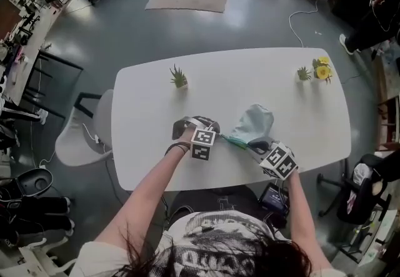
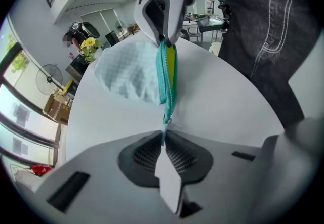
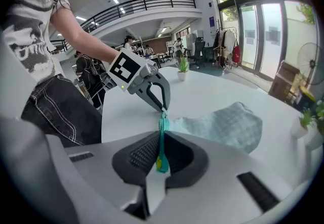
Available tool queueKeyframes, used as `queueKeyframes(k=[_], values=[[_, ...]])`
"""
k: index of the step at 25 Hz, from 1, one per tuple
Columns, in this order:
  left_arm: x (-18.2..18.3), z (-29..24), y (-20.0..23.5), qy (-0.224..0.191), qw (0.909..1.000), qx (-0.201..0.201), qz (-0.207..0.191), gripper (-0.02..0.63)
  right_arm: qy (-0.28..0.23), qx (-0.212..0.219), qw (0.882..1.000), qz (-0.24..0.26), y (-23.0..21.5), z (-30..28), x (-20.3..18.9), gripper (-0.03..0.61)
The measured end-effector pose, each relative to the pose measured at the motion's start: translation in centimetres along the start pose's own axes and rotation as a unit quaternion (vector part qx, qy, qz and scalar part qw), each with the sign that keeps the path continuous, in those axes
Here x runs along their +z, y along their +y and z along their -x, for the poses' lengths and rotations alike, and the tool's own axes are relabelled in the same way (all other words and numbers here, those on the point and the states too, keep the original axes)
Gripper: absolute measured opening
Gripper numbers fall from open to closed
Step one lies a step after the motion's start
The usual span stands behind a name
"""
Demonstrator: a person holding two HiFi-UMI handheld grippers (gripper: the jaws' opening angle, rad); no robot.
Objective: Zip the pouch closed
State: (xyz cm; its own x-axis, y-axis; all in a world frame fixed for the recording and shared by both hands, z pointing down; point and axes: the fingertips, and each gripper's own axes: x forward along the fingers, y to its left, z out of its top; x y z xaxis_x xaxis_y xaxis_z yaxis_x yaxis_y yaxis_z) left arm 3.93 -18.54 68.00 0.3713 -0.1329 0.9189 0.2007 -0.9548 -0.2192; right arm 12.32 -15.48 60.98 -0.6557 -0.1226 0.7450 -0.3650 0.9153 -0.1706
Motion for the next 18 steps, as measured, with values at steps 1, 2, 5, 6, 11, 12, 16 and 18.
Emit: queueKeyframes(k=[1,2,5,6,11,12,16,18], values=[[0.0,0.2,0.0,-0.006,0.9998,0.001,0.017,0.029,-0.002,-0.009,1.0,-0.001,-0.3,0.0,0.0,0.026],[0.1,0.5,0.1,-0.013,0.9993,0.002,0.034,0.029,-0.005,-0.019,1.0,-0.003,-0.7,0.1,0.1,0.026],[0.4,1.5,0.2,-0.038,0.9947,-0.004,0.095,0.026,-0.012,-0.062,0.998,-0.015,-2.3,0.3,0.2,0.028],[0.6,1.8,0.2,-0.05,0.9912,-0.007,0.122,0.026,-0.014,-0.079,0.997,-0.022,-2.8,0.4,0.2,0.031],[1.9,3.7,1.4,-0.123,0.9555,-0.01,0.268,0.025,-0.034,-0.153,0.985,-0.075,-5.0,0.8,0.1,0.069],[2.1,4.1,1.7,-0.132,0.9475,-0.008,0.291,0.025,-0.038,-0.163,0.982,-0.082,-5.2,1.0,0.3,0.085],[2.9,4.9,1.9,-0.149,0.9281,-0.014,0.341,0.025,-0.067,-0.193,0.974,-0.1,-4.8,1.9,2.1,0.112],[3.4,5.2,1.8,-0.157,0.9223,-0.022,0.353,0.025,-0.083,-0.182,0.973,-0.115,-3.7,1.6,3.1,0.112]])
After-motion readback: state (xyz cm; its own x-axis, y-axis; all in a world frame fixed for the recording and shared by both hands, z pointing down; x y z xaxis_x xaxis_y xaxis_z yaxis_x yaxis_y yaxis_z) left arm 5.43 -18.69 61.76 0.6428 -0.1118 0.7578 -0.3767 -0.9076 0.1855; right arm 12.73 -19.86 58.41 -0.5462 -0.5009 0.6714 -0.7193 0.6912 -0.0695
